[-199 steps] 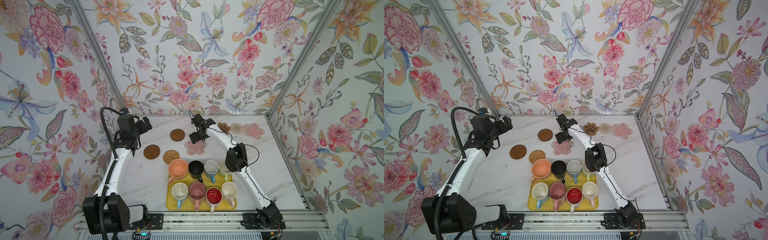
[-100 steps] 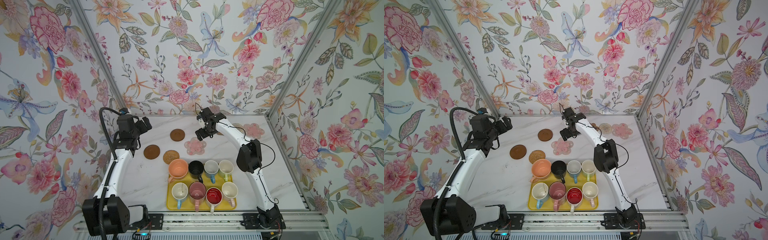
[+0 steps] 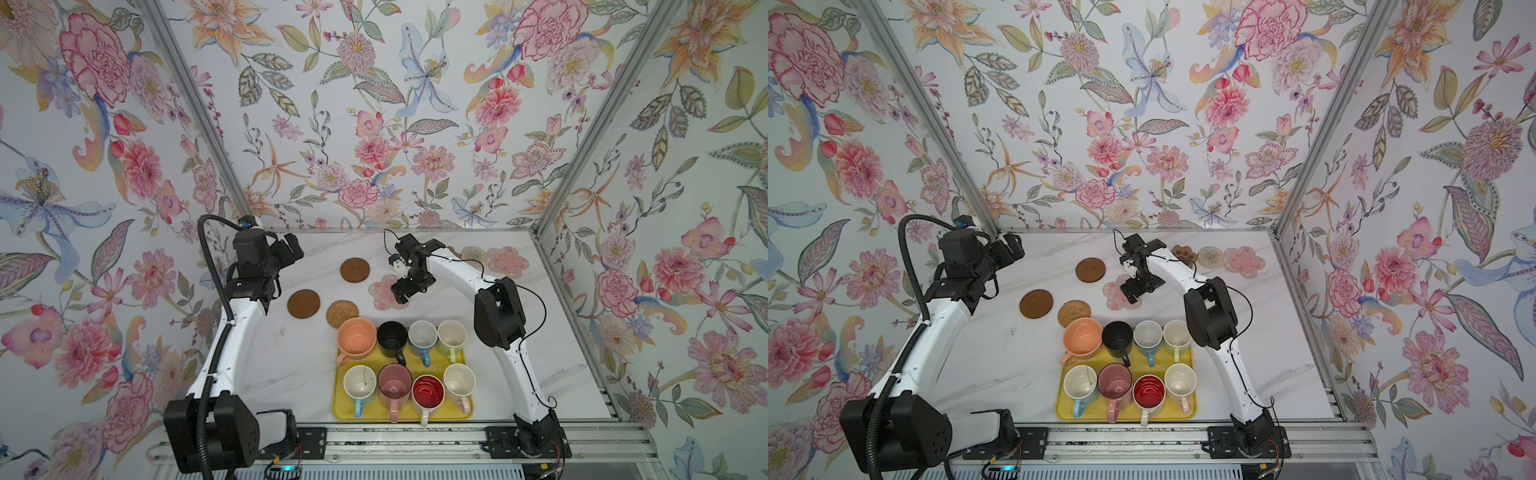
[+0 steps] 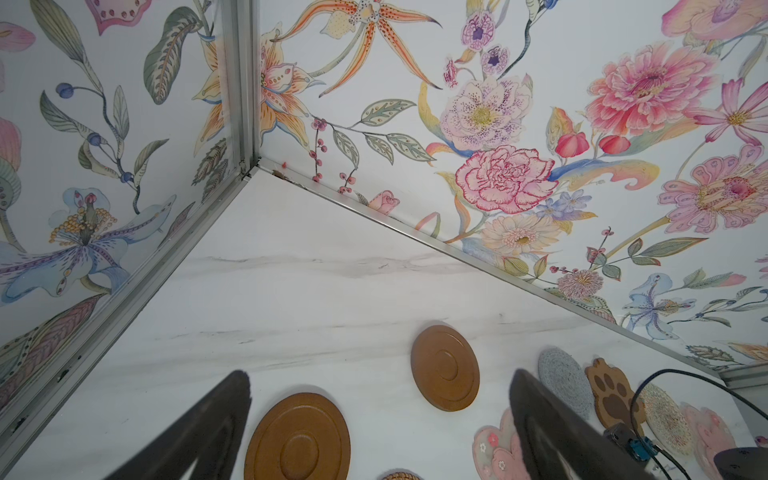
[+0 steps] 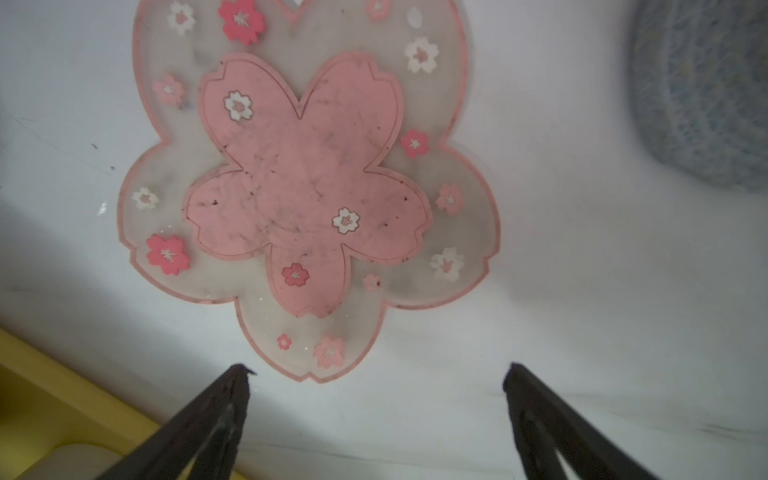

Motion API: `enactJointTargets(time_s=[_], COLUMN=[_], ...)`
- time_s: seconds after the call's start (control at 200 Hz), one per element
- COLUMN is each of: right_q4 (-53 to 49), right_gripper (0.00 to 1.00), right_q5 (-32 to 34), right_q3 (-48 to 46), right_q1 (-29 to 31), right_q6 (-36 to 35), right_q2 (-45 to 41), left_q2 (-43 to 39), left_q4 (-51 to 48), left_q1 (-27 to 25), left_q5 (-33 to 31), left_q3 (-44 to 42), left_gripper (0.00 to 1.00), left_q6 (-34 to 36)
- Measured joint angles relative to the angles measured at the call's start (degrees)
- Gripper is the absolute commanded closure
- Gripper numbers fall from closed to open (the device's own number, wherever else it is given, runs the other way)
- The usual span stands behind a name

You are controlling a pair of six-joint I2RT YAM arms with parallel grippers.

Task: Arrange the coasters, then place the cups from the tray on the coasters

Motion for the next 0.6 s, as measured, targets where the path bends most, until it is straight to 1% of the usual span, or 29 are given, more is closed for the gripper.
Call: enactJointTargets(time_s=[0.6], right_q4=[0.0], right_gripper=[0.02], right_q5=[3.4], right_q3=[0.0], right_q1=[2.1], right_q6=[-0.6], right_q2=[1.4], left_q2=[-1.6], left_q4=[0.0], left_q1=[0.0], left_q5=[0.0], left_q3=[0.0], left_gripper=[0.01], left_q6=[0.0])
